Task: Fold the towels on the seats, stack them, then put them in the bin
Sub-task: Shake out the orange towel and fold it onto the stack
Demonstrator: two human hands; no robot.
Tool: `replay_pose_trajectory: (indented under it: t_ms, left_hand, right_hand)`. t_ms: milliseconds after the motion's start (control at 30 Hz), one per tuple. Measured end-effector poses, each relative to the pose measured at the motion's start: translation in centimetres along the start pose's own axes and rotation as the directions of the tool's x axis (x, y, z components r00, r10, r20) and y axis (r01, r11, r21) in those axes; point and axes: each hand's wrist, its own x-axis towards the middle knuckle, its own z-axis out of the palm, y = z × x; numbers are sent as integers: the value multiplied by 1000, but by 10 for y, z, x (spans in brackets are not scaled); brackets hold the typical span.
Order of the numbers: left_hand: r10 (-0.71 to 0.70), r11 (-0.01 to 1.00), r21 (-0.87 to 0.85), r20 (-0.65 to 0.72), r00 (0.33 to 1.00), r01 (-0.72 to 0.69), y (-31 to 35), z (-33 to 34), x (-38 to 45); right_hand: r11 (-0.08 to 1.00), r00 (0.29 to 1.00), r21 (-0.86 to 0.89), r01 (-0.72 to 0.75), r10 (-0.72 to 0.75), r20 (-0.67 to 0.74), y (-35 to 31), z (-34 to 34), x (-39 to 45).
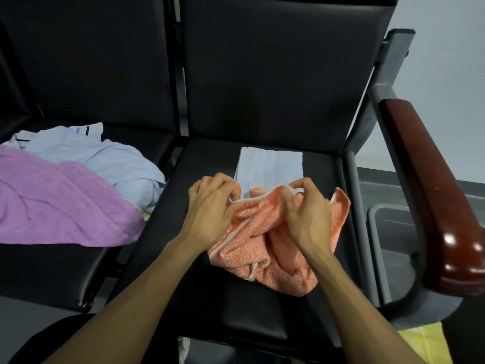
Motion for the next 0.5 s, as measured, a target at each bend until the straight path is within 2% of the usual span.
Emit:
replay_pose_trajectory:
  t_ms: [33, 100, 167, 233, 367, 433, 500]
  left_hand:
    - [25, 1000, -15, 5, 1000, -25, 3, 1, -1]
    - [74, 997, -12, 10, 997, -73, 9, 2, -3]
    - [127, 992, 3, 7, 992, -127, 12, 3, -3]
    - [154, 988, -18, 2, 988, -154, 13, 2, -3]
    - [108, 994, 1, 5, 994, -108, 10, 3, -3]
    - [49, 998, -27, -37, 998, -50, 9, 3, -1]
    - [-75, 983, -172, -23, 997, 70, 9, 0, 2]
  right_hand:
    - [1000, 995, 1, 28, -28, 98, -1, 1, -2]
    - [993, 939, 26, 114, -117, 322, -4, 5, -7]
    - [974, 879, 10, 226, -208, 429, -6, 11, -12]
    - [961, 896, -37, 275, -242, 372, -6, 14, -11]
    - [986, 975, 20, 163, -164, 150, -2, 11, -4]
    - [995, 987, 27, 98, -100, 122, -1, 9, -2]
    - [999, 992, 50, 18, -24, 121, -1, 9, -2]
